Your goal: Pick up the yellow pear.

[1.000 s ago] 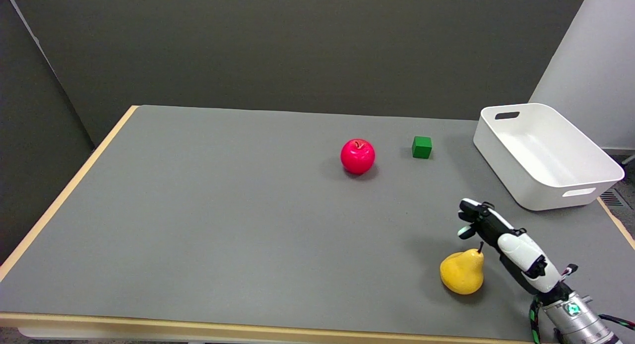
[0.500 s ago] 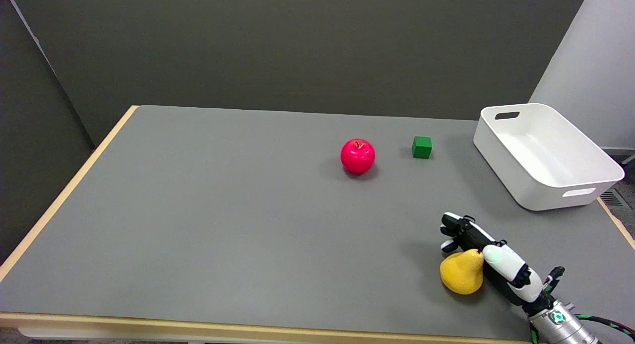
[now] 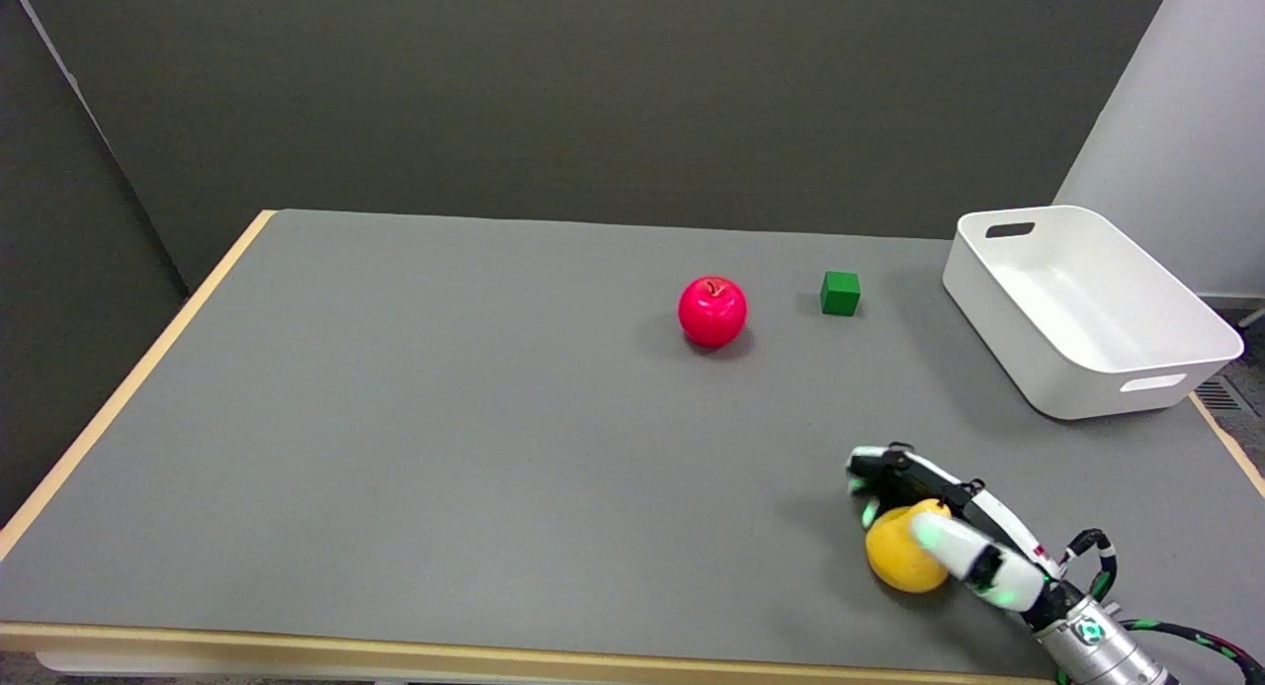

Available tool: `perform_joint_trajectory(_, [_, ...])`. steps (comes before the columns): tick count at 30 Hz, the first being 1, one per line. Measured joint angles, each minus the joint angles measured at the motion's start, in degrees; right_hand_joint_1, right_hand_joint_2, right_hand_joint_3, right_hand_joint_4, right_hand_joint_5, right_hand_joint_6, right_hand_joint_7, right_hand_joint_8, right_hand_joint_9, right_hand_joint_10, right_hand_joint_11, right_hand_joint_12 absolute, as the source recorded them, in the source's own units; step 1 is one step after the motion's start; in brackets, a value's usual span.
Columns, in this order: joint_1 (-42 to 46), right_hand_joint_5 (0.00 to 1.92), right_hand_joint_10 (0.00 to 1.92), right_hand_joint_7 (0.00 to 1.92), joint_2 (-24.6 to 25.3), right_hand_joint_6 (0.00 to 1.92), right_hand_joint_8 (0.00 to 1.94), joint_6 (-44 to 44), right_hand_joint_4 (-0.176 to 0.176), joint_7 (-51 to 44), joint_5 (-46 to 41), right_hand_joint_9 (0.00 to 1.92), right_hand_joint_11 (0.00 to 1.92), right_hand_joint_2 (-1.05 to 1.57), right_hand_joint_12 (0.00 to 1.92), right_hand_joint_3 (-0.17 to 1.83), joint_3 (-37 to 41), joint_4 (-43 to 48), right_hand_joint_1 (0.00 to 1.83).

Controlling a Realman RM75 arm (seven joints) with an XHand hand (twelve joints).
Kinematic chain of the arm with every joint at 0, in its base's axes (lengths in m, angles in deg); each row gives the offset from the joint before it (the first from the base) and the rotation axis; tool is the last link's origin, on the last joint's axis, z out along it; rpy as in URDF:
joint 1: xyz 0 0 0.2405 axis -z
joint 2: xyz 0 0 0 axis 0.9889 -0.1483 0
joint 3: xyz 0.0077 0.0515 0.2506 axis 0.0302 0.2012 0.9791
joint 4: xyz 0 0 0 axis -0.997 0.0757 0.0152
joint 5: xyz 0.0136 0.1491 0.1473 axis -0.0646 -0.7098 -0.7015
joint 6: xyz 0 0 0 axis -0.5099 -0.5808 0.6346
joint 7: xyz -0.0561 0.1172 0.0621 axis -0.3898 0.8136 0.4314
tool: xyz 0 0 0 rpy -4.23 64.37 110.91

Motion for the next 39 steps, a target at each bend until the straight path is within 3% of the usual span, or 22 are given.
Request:
perform_joint_trajectory(2, [-0.2, 0.54, 1.29, 0.74, 0.1, 1.29, 1.06, -0.1, -0.134, 0.0, 0.2, 0.67, 0.39, 0.79, 1.91, 0.86, 0.0, 0.0, 0.71])
perform_joint_trajectory(5, [-0.6, 0.64, 1.27, 0.81, 0.2, 1.58, 1.18, -0.3, -0.122, -0.4, 0.5, 0.76, 0.31, 1.12, 1.92, 0.42, 0.0, 0.0, 0.99])
perform_joint_trajectory(8, [-0.9, 0.68, 1.35, 0.79, 0.2, 1.55, 1.32, -0.3, -0.065, -1.0, 0.6, 0.76, 0.31, 1.06, 1.92, 0.49, 0.0, 0.1, 0.98])
perform_joint_trajectory(9, [-1.0, 0.64, 1.34, 0.8, 0.2, 1.62, 1.41, -0.4, -0.114, -1.2, 0.7, 0.81, 0.24, 1.08, 1.92, 0.52, 0.0, 0.2, 0.97])
perform_joint_trajectory(11, [-1.3, 0.72, 1.55, 0.82, 0.2, 1.63, 1.75, -0.4, -0.022, -1.6, 0.8, 0.9, 0.3, 0.94, 1.92, 0.75, 0.1, 0.2, 0.96])
perform_joint_trajectory(13, [-1.4, 0.76, 1.86, 0.78, 0.2, 1.64, 1.88, -0.5, 0.0, -2.0, 0.8, 0.91, 0.36, 0.85, 1.92, 0.89, 0.1, 0.3, 0.97])
perform_joint_trajectory(15, [-1.6, 0.79, 1.92, 0.89, 0.2, 1.77, 1.94, -0.5, 0.037, -2.5, 0.8, 0.95, 0.53, 0.77, 1.92, 1.12, 0.1, 0.5, 0.94])
perform_joint_trajectory(17, [-1.7, 0.78, 1.92, 0.99, 0.2, 1.86, 1.94, -0.5, 0.051, -3.2, 0.7, 1.07, 0.73, 0.76, 1.92, 1.21, 0.2, 0.7, 0.91])
perform_joint_trajectory(20, [-1.9, 0.9, 1.92, 1.12, 0.3, 1.92, 1.94, -0.5, 0.057, -4.6, -0.2, 1.26, 1.08, 0.63, 1.92, 0.91, 0.3, 1.2, 1.11])
perform_joint_trajectory(24, [-2.1, 0.95, 1.92, 1.17, 0.3, 1.92, 1.94, 0.0, 0.056, -6.8, -2.3, 1.31, 1.19, 0.62, 1.92, 0.92, 0.4, 2.1, 1.13])
perform_joint_trajectory(39, [-3.4, 1.0, 1.92, 1.21, -1.6, 1.92, 1.94, 1.9, 0.053, -14.5, -9.4, 1.34, 1.23, 0.62, 1.92, 0.93, 4.1, 8.6, 1.16])
